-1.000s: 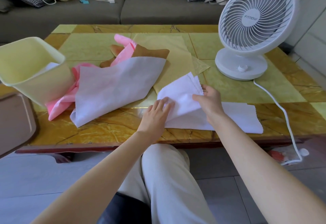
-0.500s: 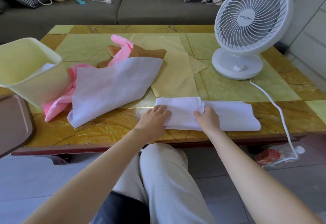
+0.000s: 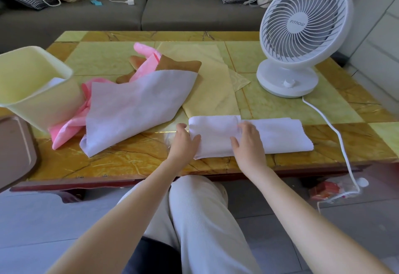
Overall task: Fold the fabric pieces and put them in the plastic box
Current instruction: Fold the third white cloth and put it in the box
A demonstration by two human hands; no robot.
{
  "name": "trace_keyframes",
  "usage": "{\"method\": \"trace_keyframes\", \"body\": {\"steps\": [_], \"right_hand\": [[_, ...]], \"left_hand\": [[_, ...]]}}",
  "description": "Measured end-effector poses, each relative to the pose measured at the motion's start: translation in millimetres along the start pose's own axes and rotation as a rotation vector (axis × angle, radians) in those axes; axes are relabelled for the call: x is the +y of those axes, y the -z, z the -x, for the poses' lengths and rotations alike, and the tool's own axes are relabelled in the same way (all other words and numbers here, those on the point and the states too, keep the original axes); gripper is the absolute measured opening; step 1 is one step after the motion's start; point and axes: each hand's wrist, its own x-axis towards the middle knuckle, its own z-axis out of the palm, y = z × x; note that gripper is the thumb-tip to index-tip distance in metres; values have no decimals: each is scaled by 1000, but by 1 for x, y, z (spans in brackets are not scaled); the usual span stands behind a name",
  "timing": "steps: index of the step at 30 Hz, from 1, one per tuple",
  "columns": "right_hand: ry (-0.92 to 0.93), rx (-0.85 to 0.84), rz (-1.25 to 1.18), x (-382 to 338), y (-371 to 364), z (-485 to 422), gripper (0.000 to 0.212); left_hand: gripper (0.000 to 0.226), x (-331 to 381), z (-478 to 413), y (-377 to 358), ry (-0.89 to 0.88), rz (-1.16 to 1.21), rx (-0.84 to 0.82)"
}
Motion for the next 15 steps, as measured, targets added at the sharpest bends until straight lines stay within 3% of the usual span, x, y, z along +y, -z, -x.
{"method": "trace_keyframes", "body": {"steps": [4,8,12,15], "right_hand": [[20,-190,25,-1,-5,22,30],[-24,-349,-34,-9,-2,17,43],[-124,-387,-450,-38,7,11,35],[-277,-364,-773,-57,18,2,27]], "left_hand": [[51,6,0,0,93,117,16],[38,23,10,6,11,227,84],[26,54,27,19,-225,304,247],[12,71,37,19,-300,348,177]]}}
